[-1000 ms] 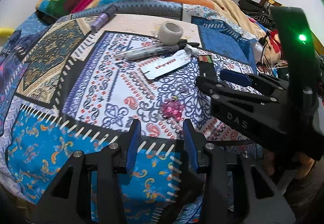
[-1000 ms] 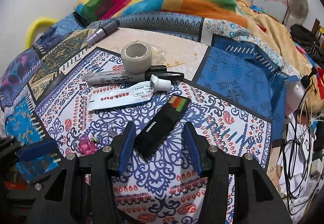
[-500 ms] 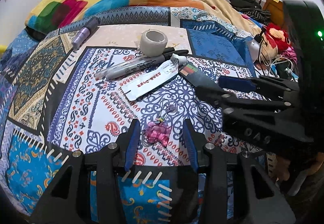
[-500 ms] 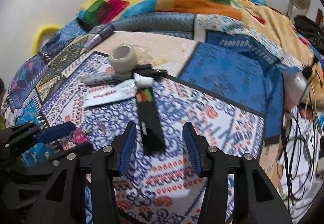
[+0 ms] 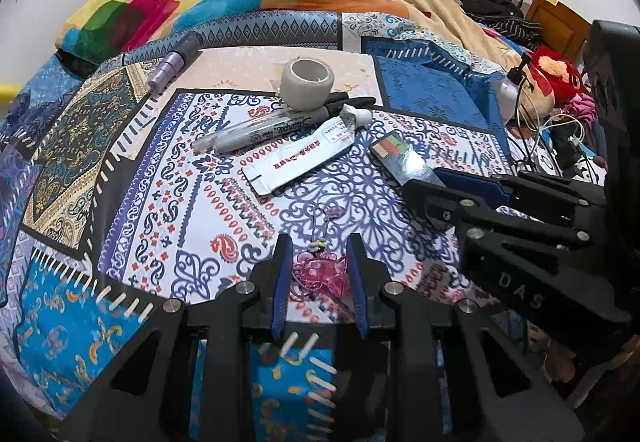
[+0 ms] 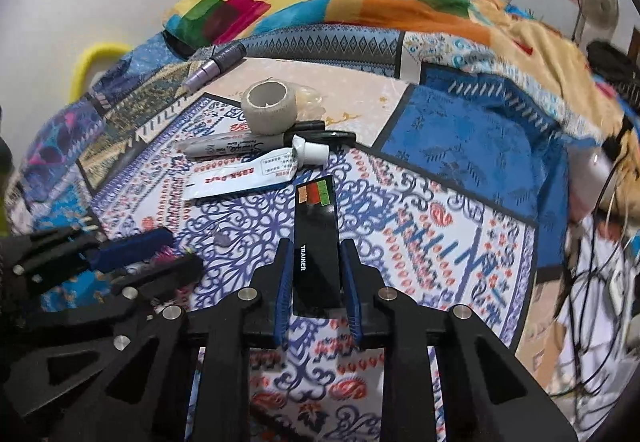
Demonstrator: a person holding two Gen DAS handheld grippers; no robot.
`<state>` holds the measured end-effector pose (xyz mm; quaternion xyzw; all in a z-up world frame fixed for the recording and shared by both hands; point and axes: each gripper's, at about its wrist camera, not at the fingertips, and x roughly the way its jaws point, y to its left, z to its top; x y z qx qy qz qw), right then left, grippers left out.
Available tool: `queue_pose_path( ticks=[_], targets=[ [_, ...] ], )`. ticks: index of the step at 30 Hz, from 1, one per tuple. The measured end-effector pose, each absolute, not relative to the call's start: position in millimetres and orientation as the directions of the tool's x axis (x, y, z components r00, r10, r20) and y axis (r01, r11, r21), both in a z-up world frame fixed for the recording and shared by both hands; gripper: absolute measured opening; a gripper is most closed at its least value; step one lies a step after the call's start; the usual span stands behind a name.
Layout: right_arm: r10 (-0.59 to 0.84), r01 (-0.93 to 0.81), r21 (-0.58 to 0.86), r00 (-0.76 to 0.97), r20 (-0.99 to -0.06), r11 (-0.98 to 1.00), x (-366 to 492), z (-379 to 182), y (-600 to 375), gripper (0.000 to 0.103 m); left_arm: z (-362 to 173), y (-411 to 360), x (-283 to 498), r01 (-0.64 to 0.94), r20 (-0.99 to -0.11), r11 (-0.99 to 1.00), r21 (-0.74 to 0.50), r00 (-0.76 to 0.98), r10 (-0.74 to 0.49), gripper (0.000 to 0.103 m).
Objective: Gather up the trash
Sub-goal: 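Grasp the black TRAINER case with the right tool while the left tool grasps the pink clip, then lift and carry the black case and pink clip over the white bucket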
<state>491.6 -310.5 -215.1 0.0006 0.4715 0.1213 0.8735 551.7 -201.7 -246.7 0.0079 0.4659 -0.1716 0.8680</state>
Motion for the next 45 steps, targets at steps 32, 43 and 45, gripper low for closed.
queue_pose_path(
  ticks=[32, 43, 45],
  targets=[
    [0.301, -0.273, 0.140, 0.750, -0.589, 0.952, 355, -15, -285, 0.021, -36, -124, 391, 0.166, -0.590, 0.977, -0.137, 0.778, -0.215, 0.027],
    [0.344, -0.322, 0.142, 0.756, -0.556, 0.936, 300, 13, -247, 0.021, -15, -53, 319, 0.068, -0.556, 0.991, -0.117, 0.822, -0.122, 0.027],
    [0.353, -0.337, 0.136, 0.754, -0.554, 0.932, 291, 16, -236, 0.021, -15, -37, 306, 0.043, -0.558, 0.993, -0.112, 0.824, -0.099, 0.027]
  ],
)
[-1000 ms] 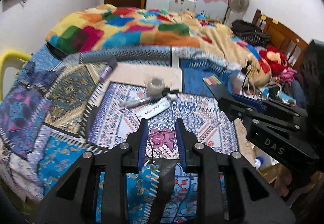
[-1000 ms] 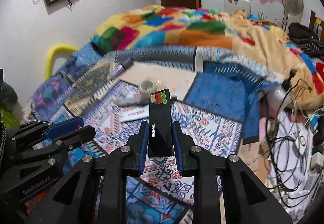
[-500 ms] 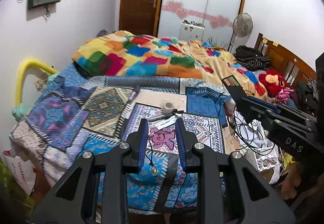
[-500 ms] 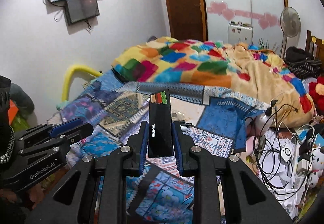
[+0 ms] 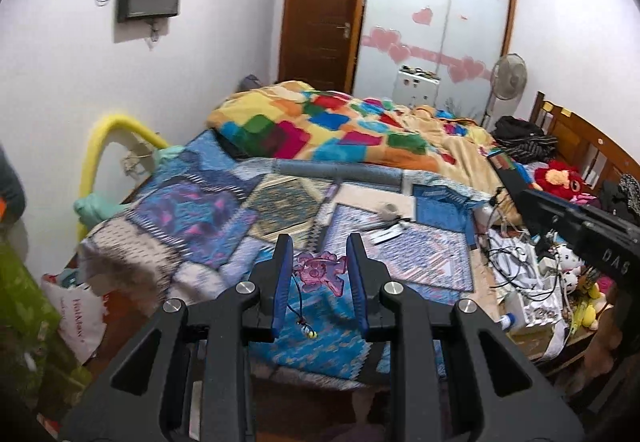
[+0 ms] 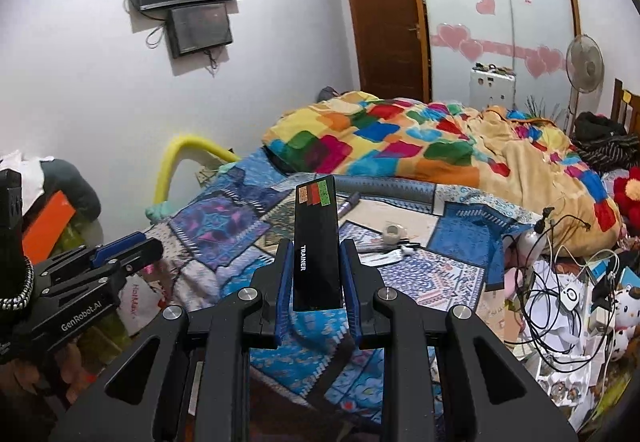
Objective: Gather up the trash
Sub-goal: 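Lift and carry the black case and pink clip over the white bucket, then open the left tool to drop the pink clip while the right tool drops the black case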
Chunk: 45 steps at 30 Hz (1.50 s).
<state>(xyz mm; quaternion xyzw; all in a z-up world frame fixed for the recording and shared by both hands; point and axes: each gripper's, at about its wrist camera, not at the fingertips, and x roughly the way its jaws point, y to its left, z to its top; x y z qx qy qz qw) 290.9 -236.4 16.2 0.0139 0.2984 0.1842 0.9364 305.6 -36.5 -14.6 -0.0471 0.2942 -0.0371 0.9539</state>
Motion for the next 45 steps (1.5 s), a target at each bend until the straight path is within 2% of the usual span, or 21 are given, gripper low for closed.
queue_pose_path(
  ticks=[10, 19, 25, 40, 45],
  targets=[
    [0.437, -0.439, 0.142, 0.697, -0.569, 0.887, 263, 8, -176, 0.021, -32, 49, 240, -0.106, -0.583, 0.987, -0.121, 0.813, 0.016, 0.027],
    [0.512, -0.555, 0.150, 0.585, -0.629, 0.818, 245, -20, -102, 0.021, -71, 118, 195, -0.232, -0.654, 0.965, -0.120, 0.750, 0.099, 0.027],
    [0.529, -0.613, 0.152, 0.498, -0.687, 0.775, 239, -50, -58, 0.021, -115, 147, 176, -0.286, -0.720, 0.947, -0.144, 0.687, 0.097, 0.027],
    [0.416, -0.722, 0.135, 0.227, -0.881, 0.679, 234, -168, 34, 0.021, -215, 187, 177, -0.383, -0.842, 0.896, -0.225, 0.539, 0.019, 0.027],
    [0.355, -0.740, 0.129, 0.156, -0.922, 0.660, 242, -210, 58, 0.021, -239, 190, 186, -0.405, -0.870, 0.890, -0.208, 0.492, 0.021, 0.027]
  ],
)
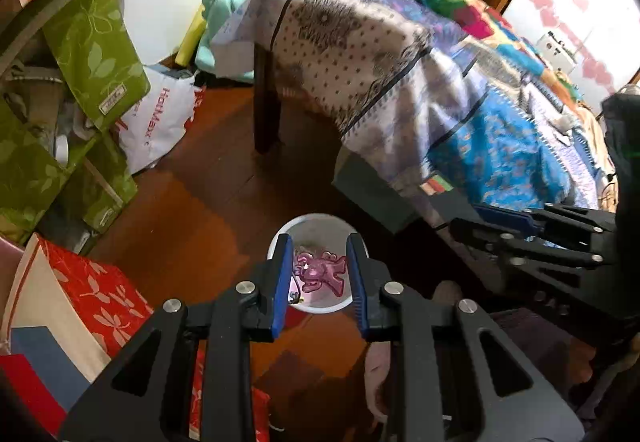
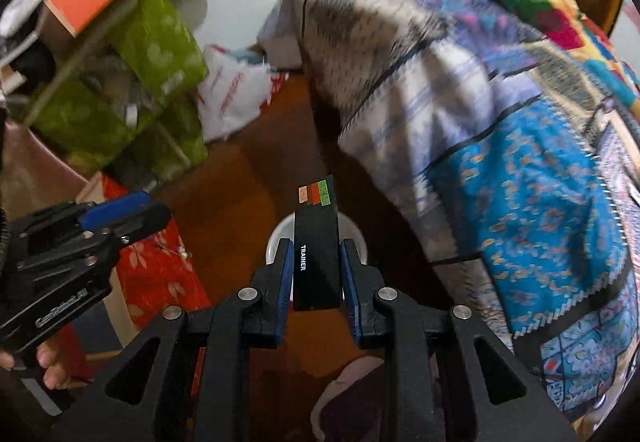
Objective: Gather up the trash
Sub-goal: 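Open the left tool to drop the pink clip while the right tool drops the black case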
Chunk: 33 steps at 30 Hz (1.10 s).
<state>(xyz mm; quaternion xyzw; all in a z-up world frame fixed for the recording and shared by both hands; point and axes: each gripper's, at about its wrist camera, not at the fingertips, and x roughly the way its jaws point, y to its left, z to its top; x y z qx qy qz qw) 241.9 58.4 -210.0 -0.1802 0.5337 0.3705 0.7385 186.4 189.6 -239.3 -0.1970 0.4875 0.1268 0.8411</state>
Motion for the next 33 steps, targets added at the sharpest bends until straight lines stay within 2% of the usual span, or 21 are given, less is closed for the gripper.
queue_pose_path(
  ticks=[6, 11, 12, 14, 22, 26, 33],
  targets=[
    [0.286, -0.723, 0.123, 0.107, -0.952, 0.680, 259, -249, 81, 0.021, -262, 196, 197, -0.425, -0.893, 0.880, -0.214, 0.450, 0.000, 0.027],
    [0.285, -0.703, 0.194, 0.014, -0.958, 0.684, 272, -267, 89, 0.022, -276, 199, 206, -0.434, -0.904, 0.873, -0.222, 0.427, -0.018, 0.027],
    [0.275, -0.705, 0.189, 0.009, -0.961, 0.684, 272, -268, 89, 0.024, -279, 200, 209, -0.436, -0.905, 0.871, -0.228, 0.424, -0.025, 0.027],
    [0.263, -0.707, 0.184, 0.004, -0.965, 0.682, 273, -269, 90, 0.038, -282, 200, 213, -0.434, -0.906, 0.868, -0.242, 0.421, -0.041, 0.027],
    [0.256, -0.705, 0.170, 0.018, -0.966, 0.688, 280, -262, 74, 0.039, -297, 197, 235, -0.425, -0.917, 0.869, -0.253, 0.391, -0.076, 0.027],
    [0.272, -0.705, 0.163, 0.044, -0.961, 0.690, 280, -251, 65, 0.039, -305, 195, 246, -0.451, -0.936, 0.858, -0.247, 0.339, -0.091, 0.041],
    [0.293, -0.712, 0.144, 0.091, -0.952, 0.688, 275, -230, 51, 0.039, -288, 187, 239, -0.437, -0.929, 0.871, -0.225, 0.367, -0.056, 0.041]
  ],
)
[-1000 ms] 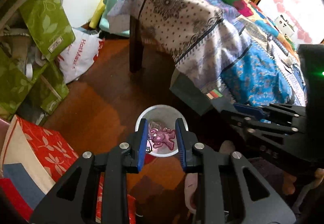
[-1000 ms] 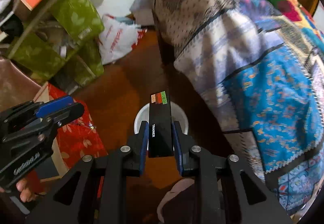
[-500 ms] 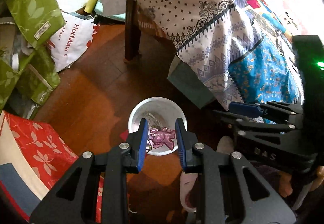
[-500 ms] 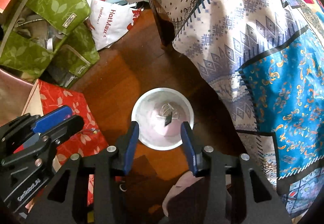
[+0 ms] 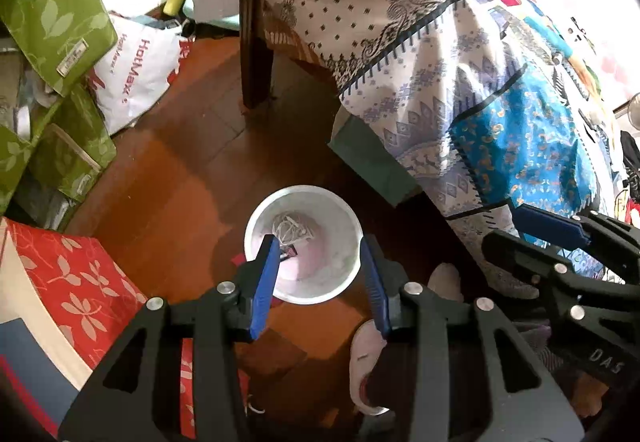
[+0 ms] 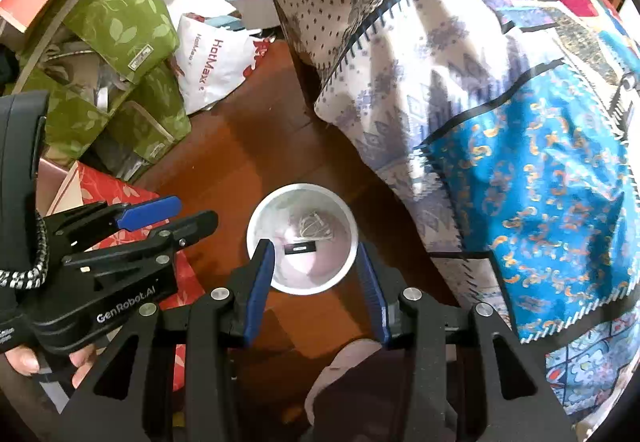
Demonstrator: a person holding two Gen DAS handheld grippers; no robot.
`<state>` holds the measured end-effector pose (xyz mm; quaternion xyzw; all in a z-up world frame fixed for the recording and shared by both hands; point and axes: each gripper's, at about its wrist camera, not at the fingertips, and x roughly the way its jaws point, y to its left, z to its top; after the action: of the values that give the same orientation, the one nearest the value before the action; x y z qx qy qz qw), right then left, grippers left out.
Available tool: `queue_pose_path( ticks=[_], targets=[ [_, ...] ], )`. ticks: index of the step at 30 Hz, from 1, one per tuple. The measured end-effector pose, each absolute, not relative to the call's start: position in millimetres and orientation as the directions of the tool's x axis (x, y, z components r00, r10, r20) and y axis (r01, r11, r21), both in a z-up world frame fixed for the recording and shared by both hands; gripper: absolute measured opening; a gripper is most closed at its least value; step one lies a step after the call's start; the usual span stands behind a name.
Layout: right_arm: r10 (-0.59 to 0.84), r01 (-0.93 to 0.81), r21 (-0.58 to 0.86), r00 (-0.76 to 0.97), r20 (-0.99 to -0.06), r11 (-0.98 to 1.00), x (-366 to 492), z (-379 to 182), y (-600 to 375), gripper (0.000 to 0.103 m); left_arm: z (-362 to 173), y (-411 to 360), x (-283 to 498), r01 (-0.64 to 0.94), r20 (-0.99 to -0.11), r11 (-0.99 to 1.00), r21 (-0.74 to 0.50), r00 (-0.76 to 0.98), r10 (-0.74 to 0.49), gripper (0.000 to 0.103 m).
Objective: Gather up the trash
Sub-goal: 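Open the left tool to drop the pink clip while the right tool drops the black case, then move both open tools back toward the quilt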
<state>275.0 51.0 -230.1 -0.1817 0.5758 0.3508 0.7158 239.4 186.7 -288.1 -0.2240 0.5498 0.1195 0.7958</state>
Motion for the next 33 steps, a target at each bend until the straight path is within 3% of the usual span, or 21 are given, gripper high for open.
queue_pose_path(
  ticks=[17, 28, 33],
  targets=[
    [0.431, -0.710, 0.146, 0.239, -0.870, 0.689, 245, -144, 2, 0.039, -171, 147, 195, -0.376, -0.825, 0.911, -0.170, 0.559, 0.077, 0.041],
    [0.539, -0.692, 0.102, 0.452, -0.711, 0.715, 219, -56, -67, 0.039, -82, 88, 184, -0.287, -0.680, 0.949, -0.133, 0.723, 0.123, 0.041],
    [0.558, -0.655, 0.099, 0.544, -0.626, 0.749, 218, -26, -107, 0.050, -50, 52, 193, -0.231, -0.622, 0.966, -0.118, 0.775, 0.110, 0.041]
  ],
)
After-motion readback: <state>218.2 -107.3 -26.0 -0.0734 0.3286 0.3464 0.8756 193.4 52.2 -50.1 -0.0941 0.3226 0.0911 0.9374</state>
